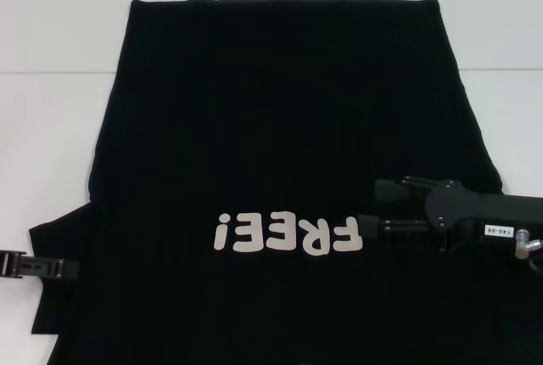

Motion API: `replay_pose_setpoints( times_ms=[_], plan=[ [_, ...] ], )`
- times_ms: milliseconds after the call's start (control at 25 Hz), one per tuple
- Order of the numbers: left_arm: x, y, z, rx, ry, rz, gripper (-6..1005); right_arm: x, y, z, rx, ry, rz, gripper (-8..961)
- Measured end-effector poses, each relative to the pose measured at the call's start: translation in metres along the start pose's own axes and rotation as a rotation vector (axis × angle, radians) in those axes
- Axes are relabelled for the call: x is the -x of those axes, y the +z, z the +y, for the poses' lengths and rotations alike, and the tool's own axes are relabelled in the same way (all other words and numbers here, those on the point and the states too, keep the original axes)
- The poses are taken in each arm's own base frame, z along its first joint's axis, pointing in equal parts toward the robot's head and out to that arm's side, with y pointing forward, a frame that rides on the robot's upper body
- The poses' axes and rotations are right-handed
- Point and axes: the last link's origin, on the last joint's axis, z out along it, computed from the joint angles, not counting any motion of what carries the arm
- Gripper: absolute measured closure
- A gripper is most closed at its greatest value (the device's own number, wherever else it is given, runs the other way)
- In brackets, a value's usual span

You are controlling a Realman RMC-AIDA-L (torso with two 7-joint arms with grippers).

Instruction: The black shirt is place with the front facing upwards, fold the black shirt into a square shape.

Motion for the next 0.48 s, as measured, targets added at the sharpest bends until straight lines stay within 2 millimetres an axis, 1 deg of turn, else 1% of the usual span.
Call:
replay_pose_setpoints(
  times_ms=[280,480],
  plan=[
    [-0.0045,0.0059,0.002,-0.001,0.007,-0.021,82,-0.0006,-0.0003,0.0,-0.001,0.001,0.0,9],
    [-0.0034,0.0081,0.0023,-0.008,0.0,-0.051,82,-0.0004,-0.0007,-0.0008,-0.007,0.001,-0.004,8]
  ],
)
